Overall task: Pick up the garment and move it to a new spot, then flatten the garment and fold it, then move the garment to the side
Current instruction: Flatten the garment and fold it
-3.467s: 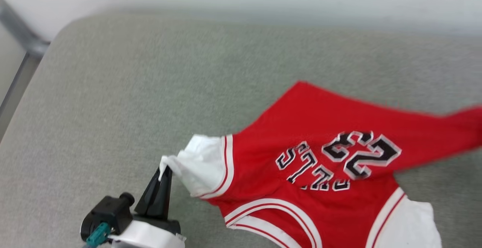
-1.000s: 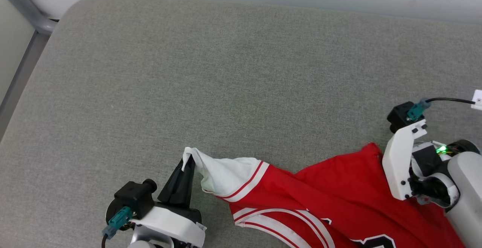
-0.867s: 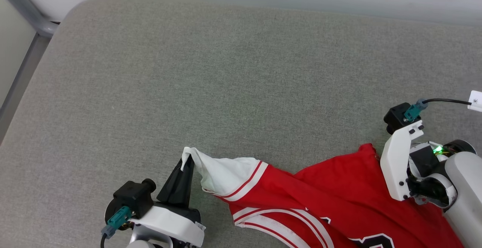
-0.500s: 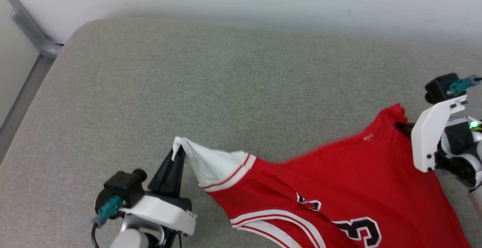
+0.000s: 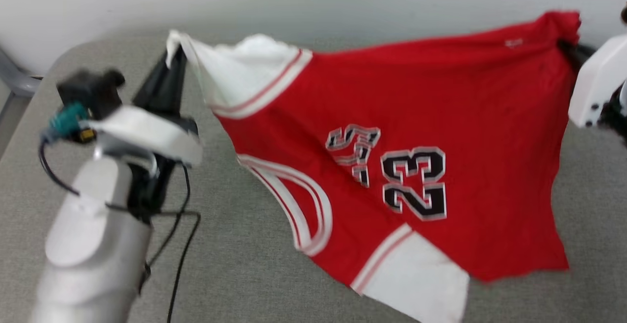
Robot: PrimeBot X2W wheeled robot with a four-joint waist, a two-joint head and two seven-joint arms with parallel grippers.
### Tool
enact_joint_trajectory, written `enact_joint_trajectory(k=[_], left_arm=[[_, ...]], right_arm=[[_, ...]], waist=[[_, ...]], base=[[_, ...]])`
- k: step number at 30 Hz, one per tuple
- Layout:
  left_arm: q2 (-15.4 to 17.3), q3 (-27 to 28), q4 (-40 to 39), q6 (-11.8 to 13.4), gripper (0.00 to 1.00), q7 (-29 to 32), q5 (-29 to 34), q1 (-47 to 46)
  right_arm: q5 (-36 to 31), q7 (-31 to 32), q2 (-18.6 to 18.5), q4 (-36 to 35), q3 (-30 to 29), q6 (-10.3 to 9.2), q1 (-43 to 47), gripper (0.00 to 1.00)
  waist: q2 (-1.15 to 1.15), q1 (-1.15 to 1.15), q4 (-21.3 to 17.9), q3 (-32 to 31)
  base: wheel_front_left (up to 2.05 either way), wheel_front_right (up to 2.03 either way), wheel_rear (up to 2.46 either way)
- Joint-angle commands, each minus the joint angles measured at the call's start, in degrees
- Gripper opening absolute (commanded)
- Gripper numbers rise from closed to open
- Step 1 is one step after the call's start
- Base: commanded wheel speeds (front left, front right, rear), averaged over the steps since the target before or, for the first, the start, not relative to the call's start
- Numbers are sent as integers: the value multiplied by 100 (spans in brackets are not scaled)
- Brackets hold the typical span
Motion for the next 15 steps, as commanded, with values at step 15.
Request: enact_joint_trajectory(k=[15], left_arm=[[754,-193,1657,8,0,64,-380,-3939]], right_arm=[[-1197,-973,578,393,-931,-7,-2831,0]], waist=[[0,0,-340,1264]], base=[[0,0,0]])
